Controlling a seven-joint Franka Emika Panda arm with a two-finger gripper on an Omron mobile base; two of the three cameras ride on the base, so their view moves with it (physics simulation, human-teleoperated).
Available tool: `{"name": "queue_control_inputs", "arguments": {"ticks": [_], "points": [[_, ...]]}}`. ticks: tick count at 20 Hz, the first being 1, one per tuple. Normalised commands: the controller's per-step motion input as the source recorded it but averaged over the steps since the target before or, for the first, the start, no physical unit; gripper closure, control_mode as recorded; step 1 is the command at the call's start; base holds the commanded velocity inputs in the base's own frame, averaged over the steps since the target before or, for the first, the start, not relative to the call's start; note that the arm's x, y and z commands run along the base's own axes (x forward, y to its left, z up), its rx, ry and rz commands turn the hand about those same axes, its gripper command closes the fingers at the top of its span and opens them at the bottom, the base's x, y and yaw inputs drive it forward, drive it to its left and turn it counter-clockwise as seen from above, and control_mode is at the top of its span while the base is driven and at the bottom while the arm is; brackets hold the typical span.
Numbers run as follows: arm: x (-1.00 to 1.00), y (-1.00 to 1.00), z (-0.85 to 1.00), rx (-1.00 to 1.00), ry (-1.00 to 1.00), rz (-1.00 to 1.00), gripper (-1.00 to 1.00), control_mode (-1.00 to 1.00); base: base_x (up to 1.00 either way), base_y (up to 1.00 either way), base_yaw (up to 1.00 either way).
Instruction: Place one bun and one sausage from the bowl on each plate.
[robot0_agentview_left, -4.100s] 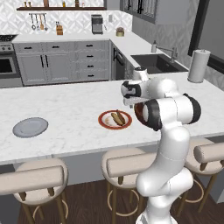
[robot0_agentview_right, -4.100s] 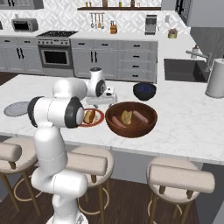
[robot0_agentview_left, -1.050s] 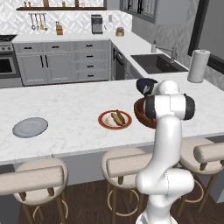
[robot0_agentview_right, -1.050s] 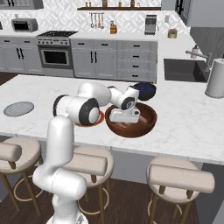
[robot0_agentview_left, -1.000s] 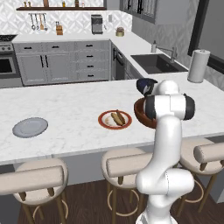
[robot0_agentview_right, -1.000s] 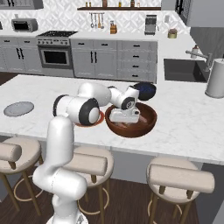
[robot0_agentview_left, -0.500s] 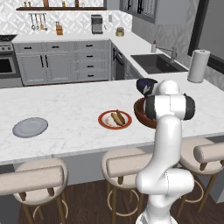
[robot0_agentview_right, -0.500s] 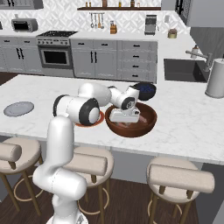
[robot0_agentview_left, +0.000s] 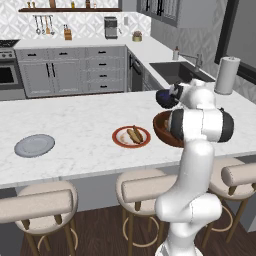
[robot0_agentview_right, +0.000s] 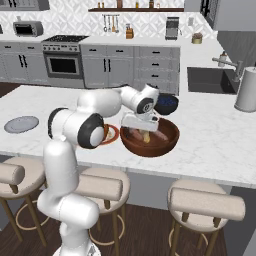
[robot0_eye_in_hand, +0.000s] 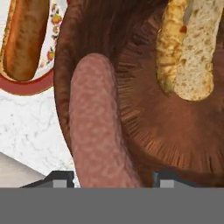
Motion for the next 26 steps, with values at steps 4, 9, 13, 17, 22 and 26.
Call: {"name": "queue_control_inputs", "arguments": {"ticks": [4, 9, 13, 17, 22, 26], "points": [[-0.31, 1.00, 0.39, -0.11, -0.07, -0.52, 1.00, -1.00, 0.00, 0.00, 0.00], [0.04, 1.00, 0.36, -0.14, -0.02, -0.21, 1.00, -1.00, 0.00, 0.00, 0.00], [0.24, 1.00, 0.01, -0.15, 0.02, -0.01, 1.00, -1.00, 0.00, 0.00, 0.00], [0.54, 0.99, 0.00, -0.10, 0.06, -0.09, 1.00, -1.00, 0.00, 0.00, 0.00], [0.58, 0.92, -0.01, -0.08, 0.07, -0.20, 1.00, -1.00, 0.00, 0.00, 0.00], [0.46, 0.41, -0.24, -0.01, 0.05, -0.15, 1.00, -1.00, 0.00, 0.00, 0.00]]}}
